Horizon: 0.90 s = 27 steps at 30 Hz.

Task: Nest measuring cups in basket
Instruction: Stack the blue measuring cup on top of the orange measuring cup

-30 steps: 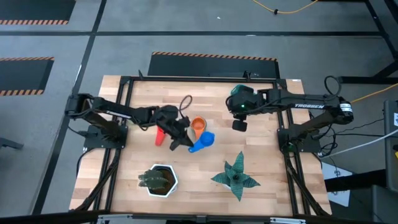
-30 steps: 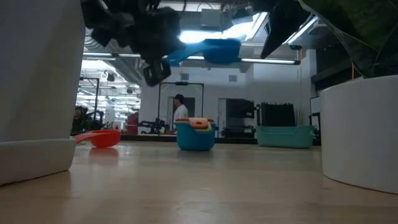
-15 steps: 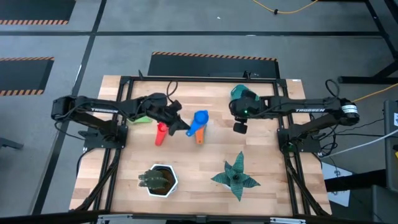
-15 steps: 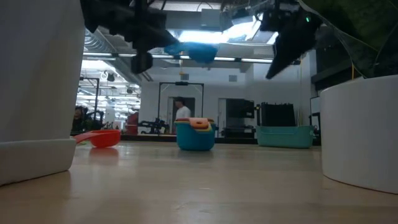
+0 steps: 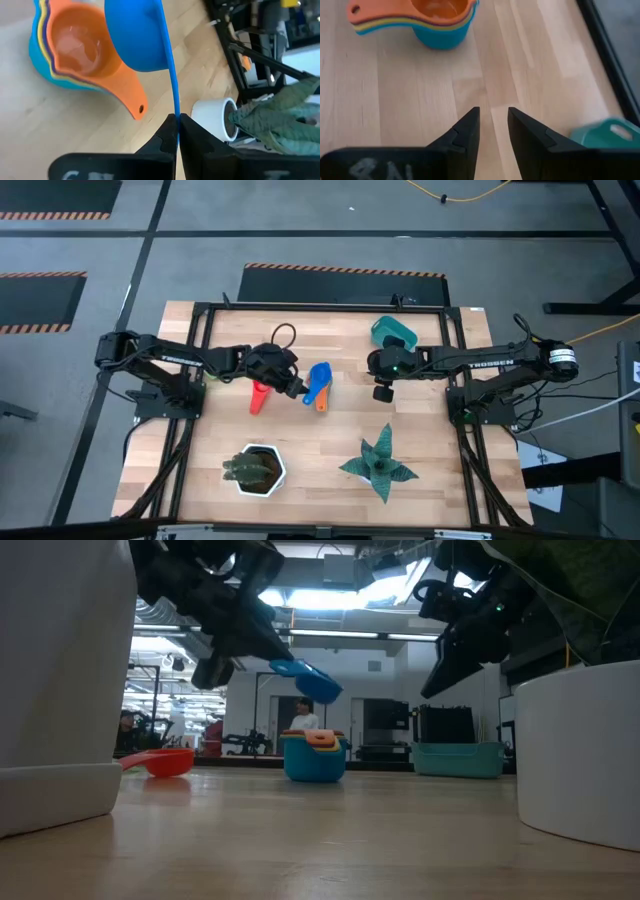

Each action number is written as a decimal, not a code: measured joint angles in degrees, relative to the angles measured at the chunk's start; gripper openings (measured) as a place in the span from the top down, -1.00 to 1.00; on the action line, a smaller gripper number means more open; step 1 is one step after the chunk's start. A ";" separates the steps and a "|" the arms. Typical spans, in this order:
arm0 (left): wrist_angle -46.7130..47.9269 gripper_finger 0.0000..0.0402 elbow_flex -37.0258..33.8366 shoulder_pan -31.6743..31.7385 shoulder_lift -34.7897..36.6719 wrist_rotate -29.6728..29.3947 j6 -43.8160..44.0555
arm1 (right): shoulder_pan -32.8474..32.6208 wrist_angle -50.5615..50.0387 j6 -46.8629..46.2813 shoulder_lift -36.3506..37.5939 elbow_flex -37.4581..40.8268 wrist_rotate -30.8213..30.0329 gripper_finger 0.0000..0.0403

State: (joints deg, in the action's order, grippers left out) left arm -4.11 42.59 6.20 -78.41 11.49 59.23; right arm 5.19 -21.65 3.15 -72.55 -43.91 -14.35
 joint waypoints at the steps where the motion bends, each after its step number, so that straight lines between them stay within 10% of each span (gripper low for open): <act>1: -0.77 1.00 0.00 -0.29 -0.81 -0.35 1.16 | 0.00 1.05 0.32 0.00 0.14 0.02 0.48; 27: -1.92 0.89 0.00 -0.49 -4.26 -3.51 13.90 | 0.00 4.67 4.74 0.02 0.14 0.00 0.48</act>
State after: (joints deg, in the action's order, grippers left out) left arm -6.02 42.59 5.72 -82.67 7.99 73.13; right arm 5.19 -16.97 7.88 -72.53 -43.77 -14.35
